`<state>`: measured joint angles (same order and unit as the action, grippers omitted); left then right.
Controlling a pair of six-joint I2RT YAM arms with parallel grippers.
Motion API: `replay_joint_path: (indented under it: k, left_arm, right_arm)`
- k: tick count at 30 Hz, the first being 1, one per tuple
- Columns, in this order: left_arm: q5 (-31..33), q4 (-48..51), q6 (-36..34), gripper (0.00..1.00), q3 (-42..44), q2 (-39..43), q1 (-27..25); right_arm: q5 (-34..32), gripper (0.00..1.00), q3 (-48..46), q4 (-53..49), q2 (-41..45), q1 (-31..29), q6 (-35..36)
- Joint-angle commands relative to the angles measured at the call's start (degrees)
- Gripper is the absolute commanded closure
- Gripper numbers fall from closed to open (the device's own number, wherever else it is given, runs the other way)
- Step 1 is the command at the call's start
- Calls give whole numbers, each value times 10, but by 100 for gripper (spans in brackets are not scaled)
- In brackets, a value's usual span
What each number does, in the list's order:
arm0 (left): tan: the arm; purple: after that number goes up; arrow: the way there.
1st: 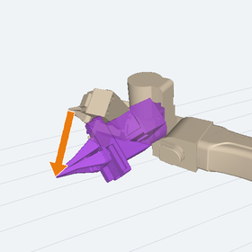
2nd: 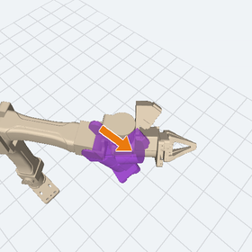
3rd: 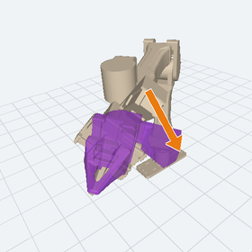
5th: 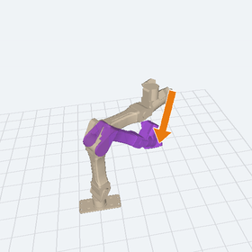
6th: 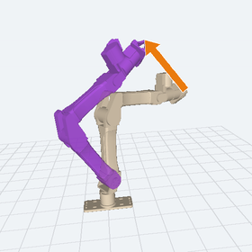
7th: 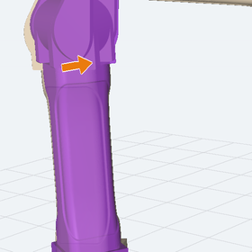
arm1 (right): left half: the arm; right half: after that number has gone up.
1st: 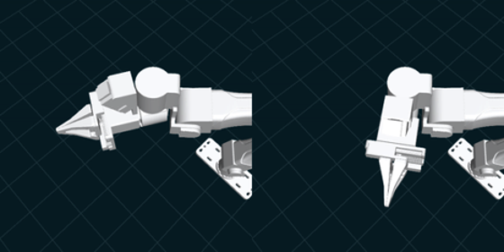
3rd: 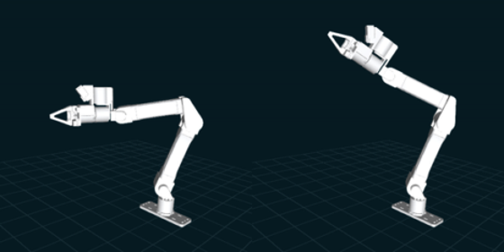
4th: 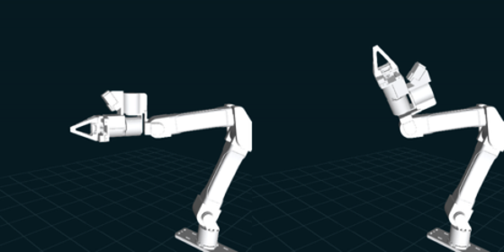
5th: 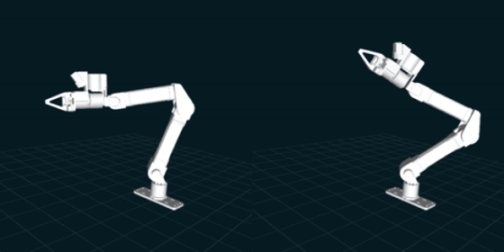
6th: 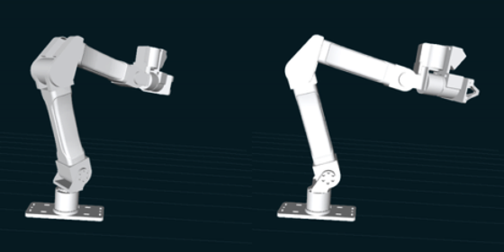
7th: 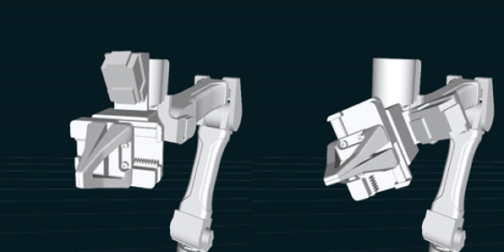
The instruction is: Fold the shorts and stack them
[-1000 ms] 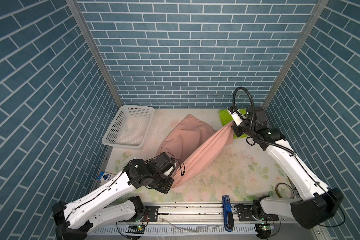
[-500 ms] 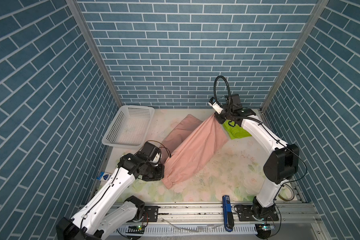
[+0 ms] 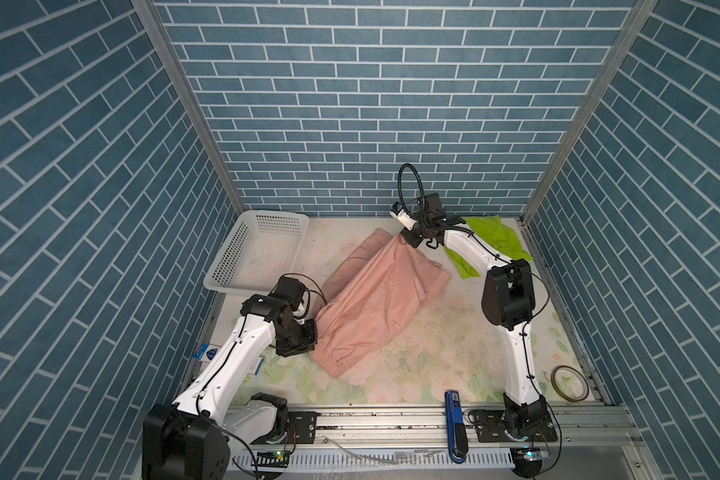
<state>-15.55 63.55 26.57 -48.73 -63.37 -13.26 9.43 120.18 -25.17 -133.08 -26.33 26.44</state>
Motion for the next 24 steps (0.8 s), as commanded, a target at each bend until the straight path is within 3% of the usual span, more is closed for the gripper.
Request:
replay_joint_path:
  k: [1,2,3,6,9,12,14,19,24]
  left_arm:
    - [57,49,21,39,1,1,9]
    - [60,52,20,3,-3,1,10]
    - [65,55,21,0,-5,4,10]
    - [75,56,22,0,-32,21,10]
    - [71,63,18,0,-85,25,10]
    - [57,67,8,0,-130,33,10]
    - [26,48,9,0,-144,40,9]
    - [-55,-108,60,0,-76,59,-45]
    - [-46,-174,95,0,-21,28,-96]
  right_arm:
    - [-19,63,59,10,-33,1,-28]
    - [-28,54,73,4,-40,-1,-35]
    - [-40,46,81,2,-43,-1,-47]
    - [-67,34,86,6,-28,1,-81]
    - [-71,30,76,-22,11,12,-122]
    - [-47,30,18,-68,79,38,-171]
    - [5,29,-60,-85,140,69,-202]
    - [30,26,-265,-57,248,114,-236]
    - [57,23,-342,-52,246,118,-232]
